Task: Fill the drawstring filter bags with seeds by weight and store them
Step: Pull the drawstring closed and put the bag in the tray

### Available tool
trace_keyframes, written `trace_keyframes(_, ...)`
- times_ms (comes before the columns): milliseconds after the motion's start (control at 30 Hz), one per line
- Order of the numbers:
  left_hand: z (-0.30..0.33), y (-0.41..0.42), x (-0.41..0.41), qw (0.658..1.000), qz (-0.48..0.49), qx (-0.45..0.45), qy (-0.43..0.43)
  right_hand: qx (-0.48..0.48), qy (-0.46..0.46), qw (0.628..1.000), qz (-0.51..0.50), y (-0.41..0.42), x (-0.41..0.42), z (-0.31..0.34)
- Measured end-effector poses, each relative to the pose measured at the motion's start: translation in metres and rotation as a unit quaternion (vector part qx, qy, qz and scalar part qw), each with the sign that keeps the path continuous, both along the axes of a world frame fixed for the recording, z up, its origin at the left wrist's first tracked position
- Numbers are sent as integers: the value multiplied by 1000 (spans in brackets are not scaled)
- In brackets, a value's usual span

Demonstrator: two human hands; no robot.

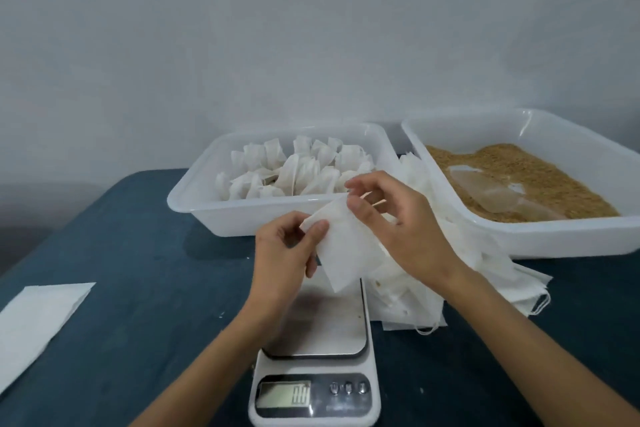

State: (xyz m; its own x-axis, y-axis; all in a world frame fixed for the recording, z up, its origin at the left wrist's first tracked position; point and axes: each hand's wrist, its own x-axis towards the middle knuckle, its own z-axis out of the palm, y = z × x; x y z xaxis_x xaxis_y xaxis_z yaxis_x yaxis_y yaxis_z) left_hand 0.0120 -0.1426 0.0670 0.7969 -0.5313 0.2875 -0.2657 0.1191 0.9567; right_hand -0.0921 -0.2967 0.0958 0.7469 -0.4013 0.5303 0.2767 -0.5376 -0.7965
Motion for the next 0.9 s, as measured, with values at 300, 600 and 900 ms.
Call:
trace_keyframes(300,-11,8,7,992,-25,-74,104,190,127,968,106,-5,10,-16)
trace_keyframes(600,-16,14,-3,933,150,18,-325,97,29,995,25,14,8,-19)
trace_keyframes(900,-14,13,-13,937,111,8,-331,135,12,989,67,18,7,-17)
